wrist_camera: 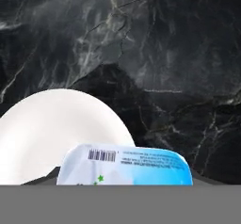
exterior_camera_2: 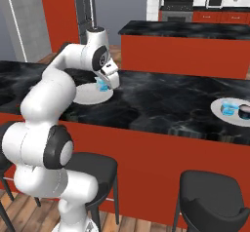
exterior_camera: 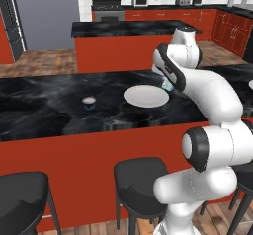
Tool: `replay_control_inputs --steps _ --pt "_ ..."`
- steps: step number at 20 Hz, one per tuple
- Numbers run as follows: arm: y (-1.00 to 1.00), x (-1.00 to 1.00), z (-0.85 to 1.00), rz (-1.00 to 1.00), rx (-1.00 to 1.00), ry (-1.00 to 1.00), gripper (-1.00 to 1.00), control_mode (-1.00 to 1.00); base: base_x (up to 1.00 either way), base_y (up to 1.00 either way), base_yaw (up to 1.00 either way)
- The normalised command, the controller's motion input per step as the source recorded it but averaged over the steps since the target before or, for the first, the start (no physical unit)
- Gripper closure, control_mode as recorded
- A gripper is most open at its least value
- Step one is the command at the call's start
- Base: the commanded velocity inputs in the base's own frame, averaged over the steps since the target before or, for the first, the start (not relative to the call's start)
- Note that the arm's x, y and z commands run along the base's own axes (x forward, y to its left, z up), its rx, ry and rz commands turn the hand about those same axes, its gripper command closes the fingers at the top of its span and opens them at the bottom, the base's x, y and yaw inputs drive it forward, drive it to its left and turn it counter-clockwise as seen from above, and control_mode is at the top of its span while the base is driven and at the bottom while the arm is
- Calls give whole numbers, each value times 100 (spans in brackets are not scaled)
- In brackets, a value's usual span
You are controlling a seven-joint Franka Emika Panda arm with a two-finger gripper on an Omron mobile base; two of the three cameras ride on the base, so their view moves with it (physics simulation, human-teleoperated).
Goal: Place two yogurt containers on each plate.
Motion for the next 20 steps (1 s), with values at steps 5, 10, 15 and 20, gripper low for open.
replay_control_inputs --steps 5,10,15,20 --pt "86 96 0 0 -1 0 100 -100 0 0 0" --pt "52 61 -1 0 -7 0 100 -100 0 0 0" --pt "1 24 -14 0 -9 -2 100 -100 0 0 0" --pt "0 -4 -11 1 -4 0 100 -100 0 0 0"
